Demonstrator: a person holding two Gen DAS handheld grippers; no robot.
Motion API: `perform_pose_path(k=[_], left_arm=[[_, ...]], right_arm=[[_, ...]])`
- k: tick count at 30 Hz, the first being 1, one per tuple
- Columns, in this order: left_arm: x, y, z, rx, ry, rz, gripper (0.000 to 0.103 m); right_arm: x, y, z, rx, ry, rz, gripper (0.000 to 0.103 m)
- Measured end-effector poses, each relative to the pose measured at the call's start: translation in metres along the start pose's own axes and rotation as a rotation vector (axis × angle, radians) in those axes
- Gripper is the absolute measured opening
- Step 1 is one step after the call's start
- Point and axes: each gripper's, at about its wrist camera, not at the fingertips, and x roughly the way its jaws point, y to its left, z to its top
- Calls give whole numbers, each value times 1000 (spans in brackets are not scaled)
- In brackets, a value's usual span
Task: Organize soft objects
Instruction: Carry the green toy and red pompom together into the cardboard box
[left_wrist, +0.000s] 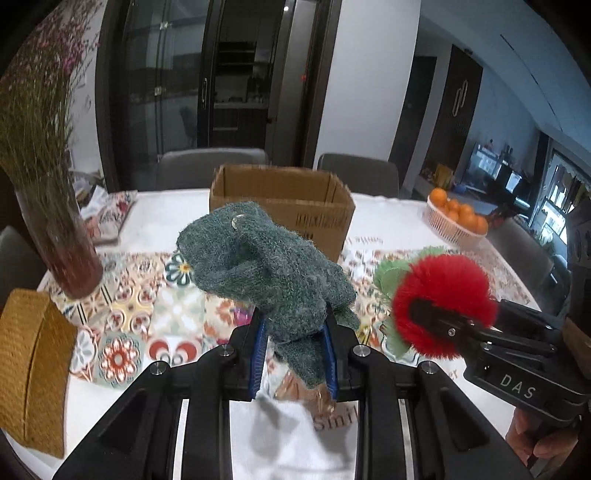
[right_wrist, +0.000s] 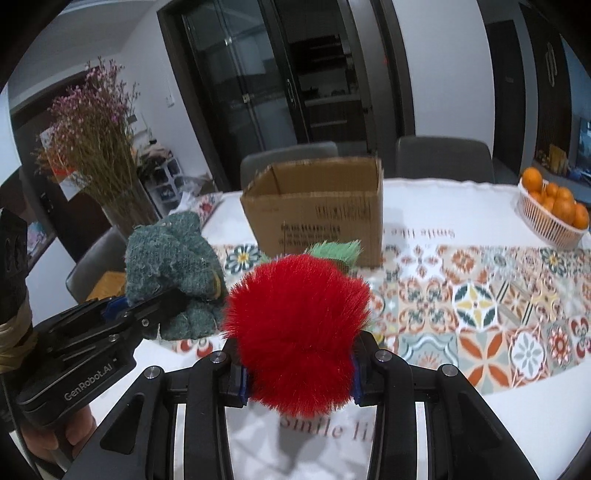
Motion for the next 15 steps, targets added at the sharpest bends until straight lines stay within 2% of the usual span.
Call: perform_pose_path(k=[15], left_arm=[[10, 4, 47, 19, -87, -1, 27]], right_arm=[[5, -3, 55, -8, -133, -9, 39]])
